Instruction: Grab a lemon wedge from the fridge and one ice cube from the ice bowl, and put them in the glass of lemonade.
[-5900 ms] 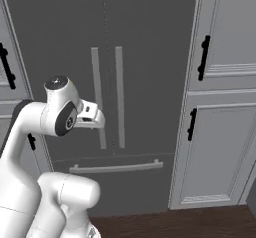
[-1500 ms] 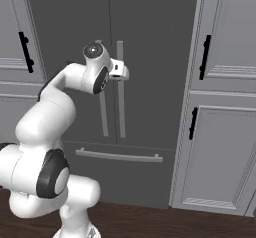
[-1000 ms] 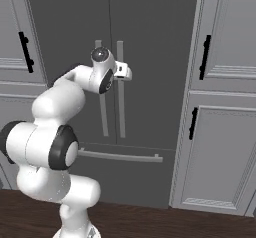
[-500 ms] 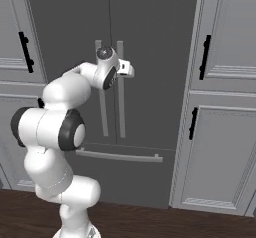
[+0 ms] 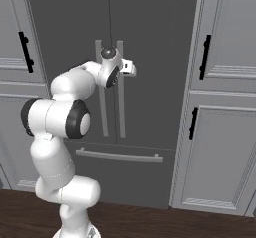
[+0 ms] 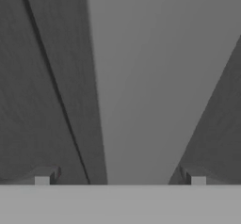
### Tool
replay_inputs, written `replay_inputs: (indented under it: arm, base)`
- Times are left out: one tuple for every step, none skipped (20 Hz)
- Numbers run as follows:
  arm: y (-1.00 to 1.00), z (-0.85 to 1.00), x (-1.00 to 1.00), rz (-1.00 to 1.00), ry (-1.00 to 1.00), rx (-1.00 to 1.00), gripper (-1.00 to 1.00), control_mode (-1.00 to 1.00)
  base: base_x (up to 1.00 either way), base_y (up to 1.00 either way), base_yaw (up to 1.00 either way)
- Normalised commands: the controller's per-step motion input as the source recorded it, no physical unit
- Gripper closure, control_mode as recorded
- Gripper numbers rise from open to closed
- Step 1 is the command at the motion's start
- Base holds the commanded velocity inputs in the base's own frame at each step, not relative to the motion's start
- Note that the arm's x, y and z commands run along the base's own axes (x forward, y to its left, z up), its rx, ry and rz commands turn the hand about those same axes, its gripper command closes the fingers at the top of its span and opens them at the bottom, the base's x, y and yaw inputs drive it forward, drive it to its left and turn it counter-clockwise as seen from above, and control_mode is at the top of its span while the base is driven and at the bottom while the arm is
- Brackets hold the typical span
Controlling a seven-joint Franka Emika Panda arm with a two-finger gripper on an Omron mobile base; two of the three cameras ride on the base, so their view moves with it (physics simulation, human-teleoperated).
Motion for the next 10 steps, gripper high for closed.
replay_inputs:
  arm:
    - [-0.04,-0.19,0.44,0.00,0.01,0.00,-1.00,-1.00]
    - [-0.04,-0.21,0.46,0.00,0.01,0.00,-1.00,-1.00]
    - [-0.04,-0.24,0.47,0.00,0.02,0.00,-1.00,-1.00]
    - [-0.03,-0.28,0.49,0.00,0.02,0.00,-1.00,-1.00]
    - [-0.01,-0.29,0.41,0.00,0.01,0.00,-1.00,-1.00]
    - [0.00,-0.31,0.36,0.00,0.00,0.00,-1.00,-1.00]
    - [0.00,-0.35,0.32,0.00,0.00,0.00,-1.00,-1.00]
    - [0.00,-0.39,0.23,0.00,0.00,0.00,-1.00,-1.00]
    - [0.00,-0.52,0.01,0.00,-0.09,0.02,-1.00,-1.00]
    - [0.00,-0.41,0.01,0.00,-0.07,0.01,-1.00,-1.00]
  base:
    - [0.00,0.00,0.00]
    - [0.00,0.00,0.00]
    - [0.00,0.00,0.00]
    - [0.00,0.00,0.00]
    - [0.00,0.00,0.00]
    - [0.00,0.00,0.00]
    - [0.00,0.00,0.00]
    - [0.00,0.00,0.00]
    - [0.00,0.00,0.00]
    - [0.00,0.00,0.00]
